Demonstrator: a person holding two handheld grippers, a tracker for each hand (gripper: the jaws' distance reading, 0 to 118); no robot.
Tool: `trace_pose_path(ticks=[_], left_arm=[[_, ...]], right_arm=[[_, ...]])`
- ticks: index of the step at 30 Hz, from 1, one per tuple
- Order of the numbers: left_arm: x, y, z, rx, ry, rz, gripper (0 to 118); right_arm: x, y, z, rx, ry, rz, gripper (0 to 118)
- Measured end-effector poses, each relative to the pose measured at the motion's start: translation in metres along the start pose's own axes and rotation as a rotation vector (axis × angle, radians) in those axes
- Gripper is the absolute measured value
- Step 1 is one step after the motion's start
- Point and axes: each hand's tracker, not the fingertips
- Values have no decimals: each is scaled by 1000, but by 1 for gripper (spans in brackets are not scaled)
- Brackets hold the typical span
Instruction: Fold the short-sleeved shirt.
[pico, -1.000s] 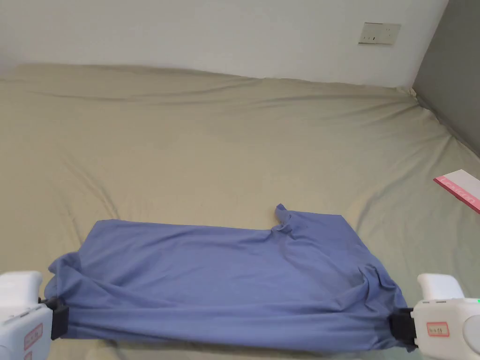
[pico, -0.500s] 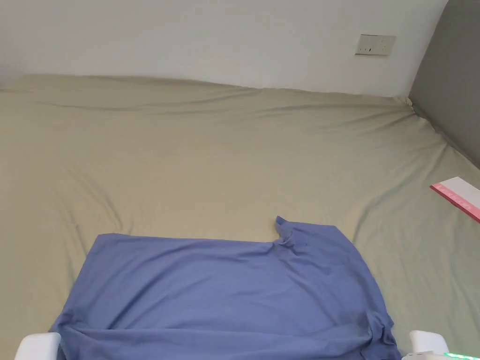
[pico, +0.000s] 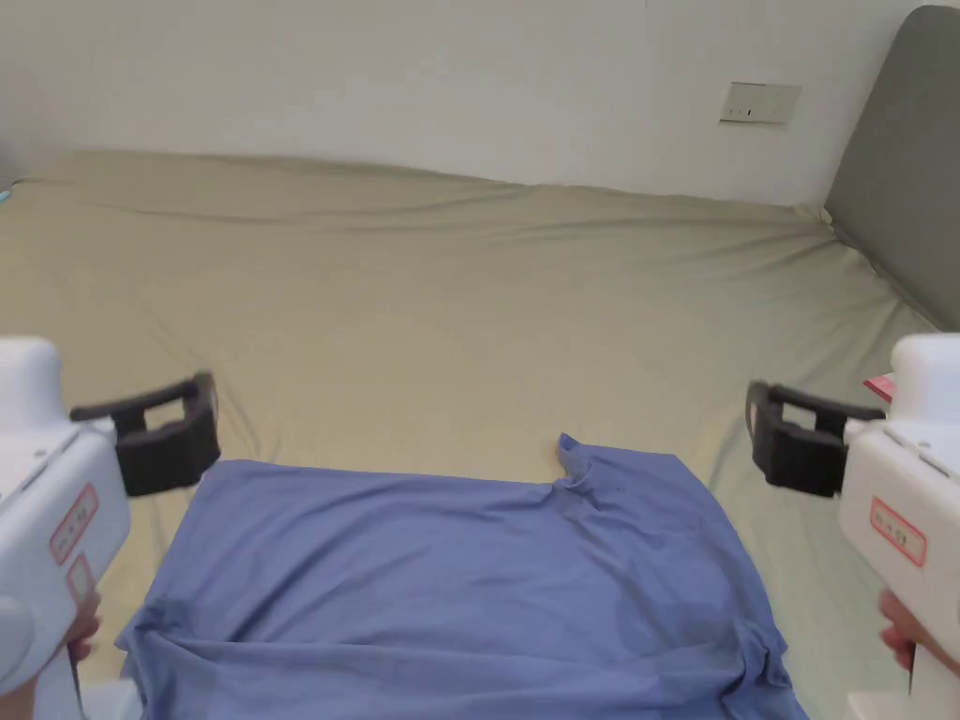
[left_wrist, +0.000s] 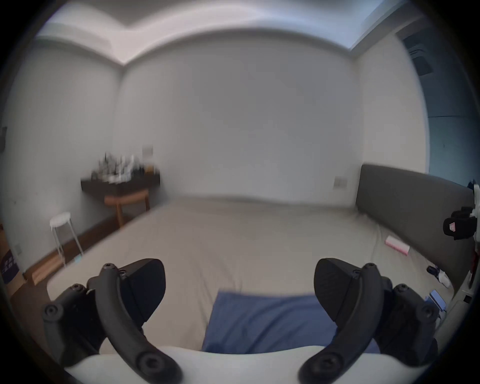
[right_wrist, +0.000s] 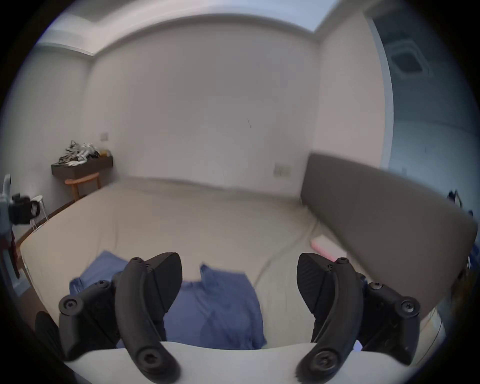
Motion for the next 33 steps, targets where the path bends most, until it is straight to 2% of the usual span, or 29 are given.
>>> trace_pose_path(ticks=[2, 4, 5, 6, 7, 8, 9, 13, 19, 24, 25, 30, 31, 32, 33], left_arm=[[19, 24, 14, 113, -3, -38, 92], [37, 39, 23, 174, -4, -87, 53], [51, 54, 28, 184, 34, -503, 38], [53, 53, 26, 186, 38, -482, 22], [59, 55, 27, 200, 40, -499, 14], [65, 56, 29, 210, 38, -511, 6], [70, 55, 28, 218, 39, -525, 0], [77, 52, 24, 209, 24, -555, 0], [75, 45, 9, 168, 17, -581, 0], [68, 20, -27, 39, -7, -610, 0], [61, 2, -39, 43, -54, -282, 0], [34, -81, -117, -284, -76, -254, 0], [25, -100, -135, -353, -43, -244, 5], [16, -118, -155, -418, -36, -239, 28], [8, -130, -171, -482, -27, -234, 73]], right_arm=[[-19, 19, 15, 103, -20, 27, 79], [-36, 30, 23, 164, -5, 52, 42], [-45, 34, 26, 188, 0, 67, 23], [-52, 36, 28, 207, -10, 79, 10], [-57, 36, 30, 229, 4, 89, 9], [-63, 36, 31, 232, 0, 102, 2], [-68, 36, 31, 226, 2, 112, 2], [-80, 31, 25, 199, 42, 124, 2], [-84, 25, 6, 173, 37, 142, 2], [-81, 11, -15, 127, 32, 140, 2], [-80, 6, -21, 113, 28, 142, 2], [-67, -25, -54, -6, 24, 124, 2], [-63, -32, -61, -30, 18, 123, 2], [-58, -39, -68, -56, 9, 120, 2], [-54, -44, -74, -74, 2, 113, 2]])
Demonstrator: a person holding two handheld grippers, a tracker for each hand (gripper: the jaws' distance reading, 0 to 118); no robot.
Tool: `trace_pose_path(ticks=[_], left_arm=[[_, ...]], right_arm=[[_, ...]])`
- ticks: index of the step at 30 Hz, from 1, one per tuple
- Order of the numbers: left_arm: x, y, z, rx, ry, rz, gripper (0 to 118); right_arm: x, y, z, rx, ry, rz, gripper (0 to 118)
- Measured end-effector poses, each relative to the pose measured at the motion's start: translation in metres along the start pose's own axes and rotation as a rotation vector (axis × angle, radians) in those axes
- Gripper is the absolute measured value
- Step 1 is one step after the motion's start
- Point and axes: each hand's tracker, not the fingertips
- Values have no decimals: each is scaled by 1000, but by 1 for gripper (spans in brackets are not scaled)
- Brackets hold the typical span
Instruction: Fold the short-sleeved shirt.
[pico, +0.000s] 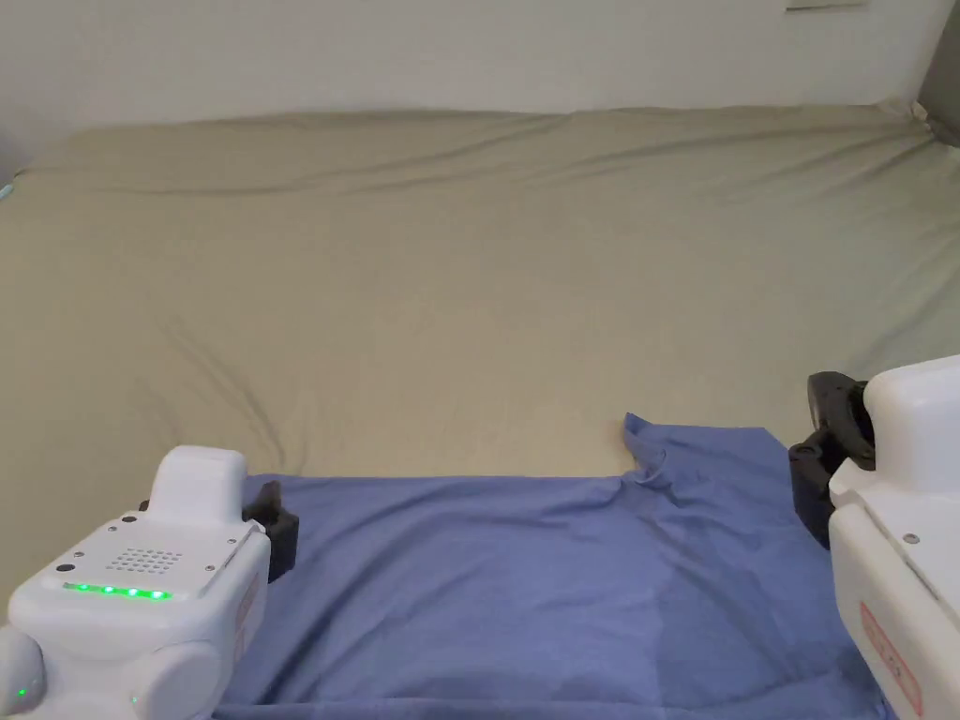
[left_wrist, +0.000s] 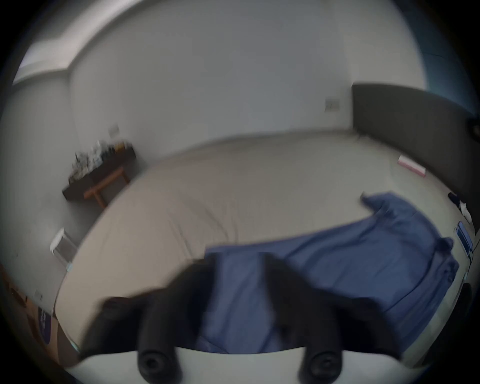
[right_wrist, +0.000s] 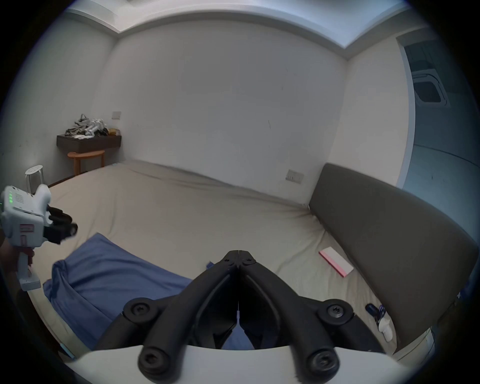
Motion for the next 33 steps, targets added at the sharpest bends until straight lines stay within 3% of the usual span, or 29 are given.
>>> trace_pose_path(ticks=[1, 2, 9, 11, 13, 14, 15, 16, 17, 18, 19, 20, 23, 24, 25, 26, 27, 28, 30, 33], left_arm=[[-6, -4, -25, -72, -11, 20, 101], [-14, -6, -51, -144, -18, 35, 112], [-46, 6, -166, -240, -1, 141, 112], [-52, 4, -189, -278, -1, 173, 99], [-56, -2, -202, -319, 0, 189, 98], [-58, -3, -200, -302, -73, 249, 98], [-59, -1, -197, -287, -33, 237, 98], [-56, 2, -194, -300, -25, 198, 94], [-53, 3, -184, -305, -27, 184, 82], [-47, 7, -179, -273, -65, 148, 57], [-41, 10, -174, -263, -64, 108, 18], [-35, 11, -168, -254, -64, 83, 2], [-24, 19, -129, -155, -35, 60, 2], [-21, 20, -118, -124, -21, 51, 2], [-20, 23, -101, -93, -13, 38, 2], [-18, 23, -89, -68, -14, 29, 2], [-17, 23, -79, -54, -11, 21, 2], [-15, 23, -67, -27, -8, 5, 2], [-14, 21, -50, 2, 13, -23, 2], [-12, 13, -32, 13, 19, -19, 2]], right_arm=[[5, -6, -7, -25, -5, -11, 2], [9, -12, -13, -54, -9, -22, 2], [35, -39, -44, -175, -40, -42, 2], [40, -44, -49, -201, -48, -47, 2], [42, -49, -55, -221, -59, -42, 2], [43, -51, -55, -220, -60, -41, 2], [43, -53, -55, -216, -65, -36, 2], [41, -55, -55, -214, -76, -13, 2], [40, -55, -58, -226, -76, 13, 2], [39, -56, -60, -239, -68, 24, 2], [40, -57, -65, -245, -55, 16, 2], [41, -57, -71, -263, -20, -10, 2], [49, -56, -95, -328, 5, -50, 2], [51, -57, -106, -361, 18, -47, 6], [56, -59, -121, -391, 27, -50, 20], [62, -63, -137, -428, 44, -66, 46], [67, -68, -154, -476, 57, -82, 90], [73, -78, -176, -551, 96, -111, 107], [84, -97, -211, -625, 76, -127, 108], [90, -127, -253, -725, 49, -73, 108]])
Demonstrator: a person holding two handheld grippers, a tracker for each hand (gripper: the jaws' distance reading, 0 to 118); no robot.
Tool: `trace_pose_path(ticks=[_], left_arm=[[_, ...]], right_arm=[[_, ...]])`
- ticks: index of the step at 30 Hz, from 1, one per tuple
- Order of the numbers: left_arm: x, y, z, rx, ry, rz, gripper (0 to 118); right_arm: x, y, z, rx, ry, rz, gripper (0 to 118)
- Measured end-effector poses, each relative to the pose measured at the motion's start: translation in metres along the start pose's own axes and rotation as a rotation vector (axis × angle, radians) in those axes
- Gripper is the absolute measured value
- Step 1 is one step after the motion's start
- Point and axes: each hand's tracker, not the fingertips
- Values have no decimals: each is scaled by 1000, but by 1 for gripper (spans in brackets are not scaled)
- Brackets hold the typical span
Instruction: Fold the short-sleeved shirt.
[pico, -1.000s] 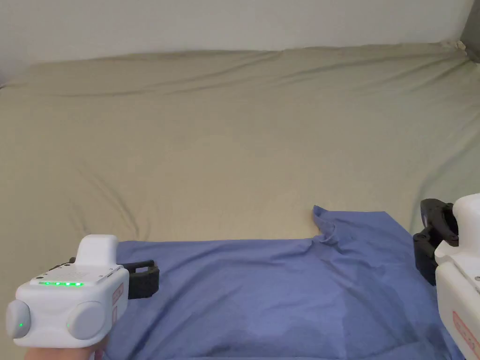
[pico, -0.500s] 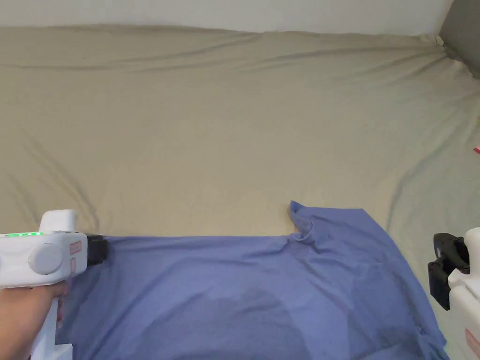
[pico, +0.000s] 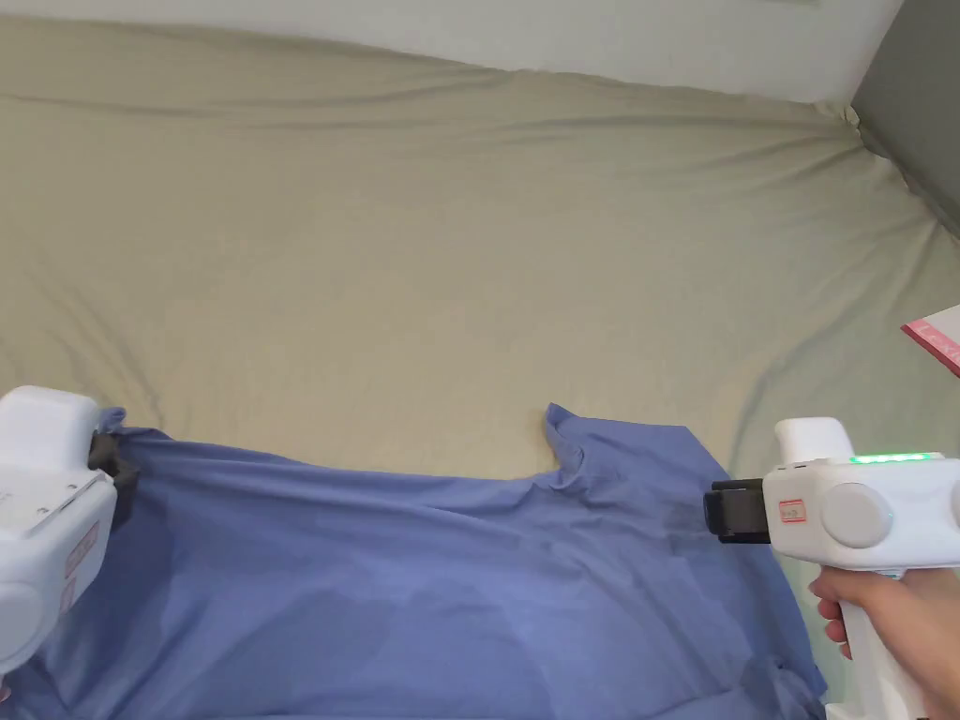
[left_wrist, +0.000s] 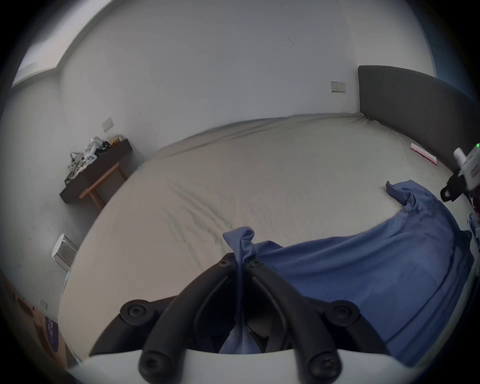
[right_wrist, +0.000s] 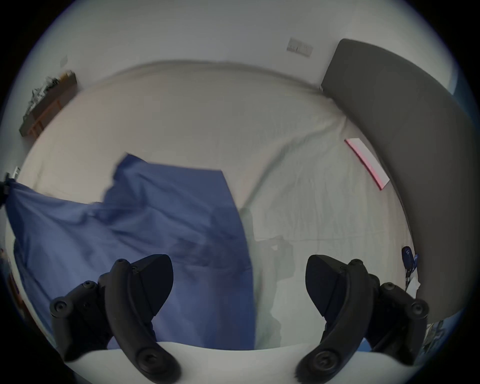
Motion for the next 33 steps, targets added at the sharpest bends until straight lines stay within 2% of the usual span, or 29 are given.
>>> trace_pose_path(ticks=[2, 4, 5, 7, 8, 9, 11, 12, 17, 19, 27, 30, 33], left_arm=[[1, -7, 10, 19, 21, 18, 2], [1, -12, 11, -7, 17, 12, 2], [2, -16, 10, -12, 24, 8, 2], [2, -23, 8, -35, 43, -16, 2], [-1, -28, 0, -51, 40, -8, 2], [-2, -31, -2, -60, 42, -3, 2], [-4, -34, -1, -72, 49, -6, 2], [-6, -33, -1, -73, 49, -6, 2], [-14, -17, 24, -29, 55, -6, 2], [-19, -11, 36, -20, 56, -5, 2], [-27, -17, 87, -74, 21, -49, 2], [-28, -33, 103, -108, 5, -70, 2], [-29, -53, 110, -160, -6, -89, 2]], right_arm=[[0, -1, -25, -31, -17, 15, 107], [1, -1, -40, -53, -2, 6, 95], [-2, -3, -41, -47, 12, 0, 79], [-5, -4, -42, -33, 65, -6, 20], [-8, -3, -37, -12, 153, -26, 9], [-13, -3, -31, -4, 135, -9, 9], [-26, -1, -20, 32, 35, 114, 9], [-26, 0, -14, 47, 42, 142, 9], [-10, 9, 44, 111, 100, 91, 9], [-3, 9, 71, 131, 112, 95, 9], [11, -38, 176, 175, 130, 204, 9], [9, -69, 197, 142, 149, 233, 9], [12, -98, 194, 74, 167, 309, 9]])
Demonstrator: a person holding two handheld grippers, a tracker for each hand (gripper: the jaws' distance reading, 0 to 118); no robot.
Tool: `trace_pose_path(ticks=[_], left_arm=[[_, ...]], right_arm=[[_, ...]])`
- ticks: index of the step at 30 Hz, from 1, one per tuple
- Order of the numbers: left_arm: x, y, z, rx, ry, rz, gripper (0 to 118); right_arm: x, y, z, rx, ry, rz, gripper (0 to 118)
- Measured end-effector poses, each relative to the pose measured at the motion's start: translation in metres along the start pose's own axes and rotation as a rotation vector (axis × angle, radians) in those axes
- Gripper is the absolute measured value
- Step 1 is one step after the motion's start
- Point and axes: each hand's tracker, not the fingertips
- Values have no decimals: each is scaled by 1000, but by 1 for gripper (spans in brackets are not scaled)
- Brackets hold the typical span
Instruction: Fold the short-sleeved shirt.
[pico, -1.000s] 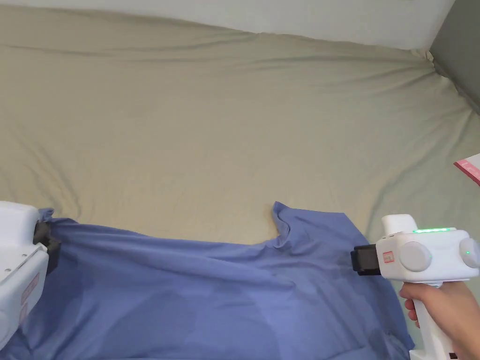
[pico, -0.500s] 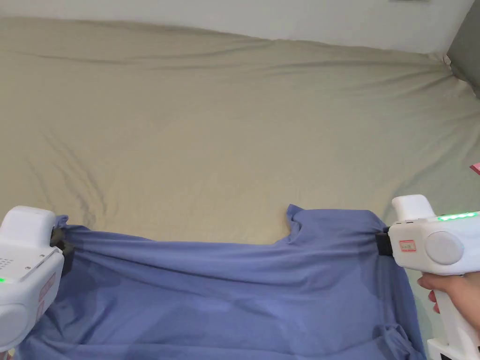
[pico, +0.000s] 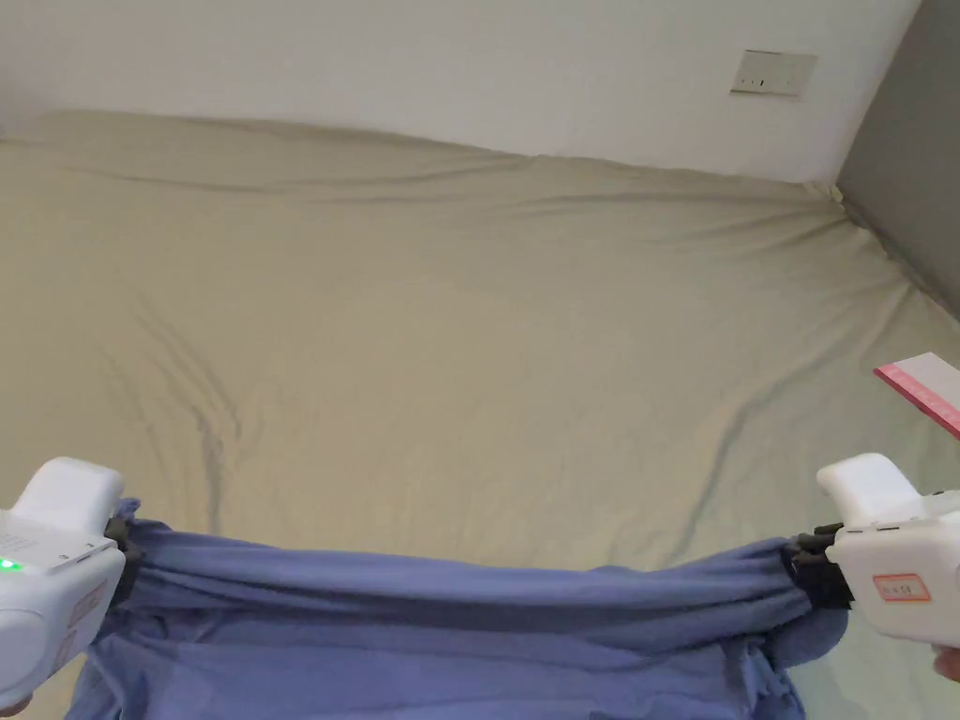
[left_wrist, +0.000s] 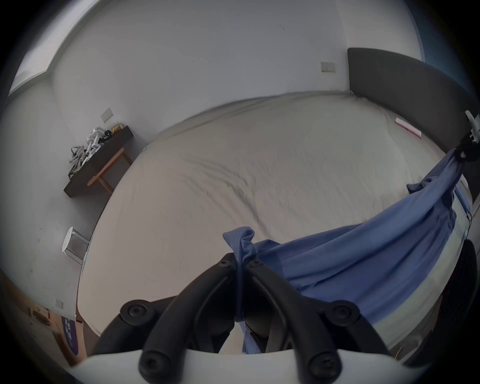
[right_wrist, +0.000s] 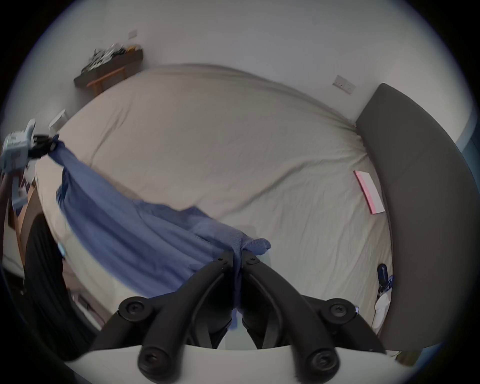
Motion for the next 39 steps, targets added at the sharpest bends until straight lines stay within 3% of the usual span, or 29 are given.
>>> trace_pose_path(ticks=[13, 23, 25, 26, 28, 29, 30, 31, 33, 36, 39], left_arm=[[10, -81, -23, -236, -103, -95, 2], [14, -95, -48, -335, -137, -146, 2], [16, -97, -55, -353, -140, -142, 5], [19, -97, -56, -360, -139, -151, 9], [20, -92, -52, -347, -119, -170, 34], [16, -87, -50, -339, -98, -160, 58], [10, -82, -48, -317, -84, -130, 102], [5, -77, -44, -282, -104, -92, 118], [-10, -62, -32, -201, -161, 3, 110], [-19, -23, -4, -69, -106, 38, 111], [-17, 9, 34, 168, -87, 96, 111]], right_arm=[[-35, -81, -53, -324, 114, 35, 9], [-40, -94, -106, -438, 134, 22, 9], [-42, -94, -109, -434, 127, 1, 16], [-41, -92, -107, -435, 126, -5, 22], [-34, -86, -96, -421, 115, -4, 61], [-28, -81, -90, -408, 113, -23, 84], [-21, -75, -85, -398, 109, -63, 104], [-13, -67, -78, -373, 83, -94, 106], [0, -47, -52, -241, 27, -119, 106], [4, -14, -5, -21, -55, -156, 106], [-14, 15, 49, 247, -167, -133, 106]])
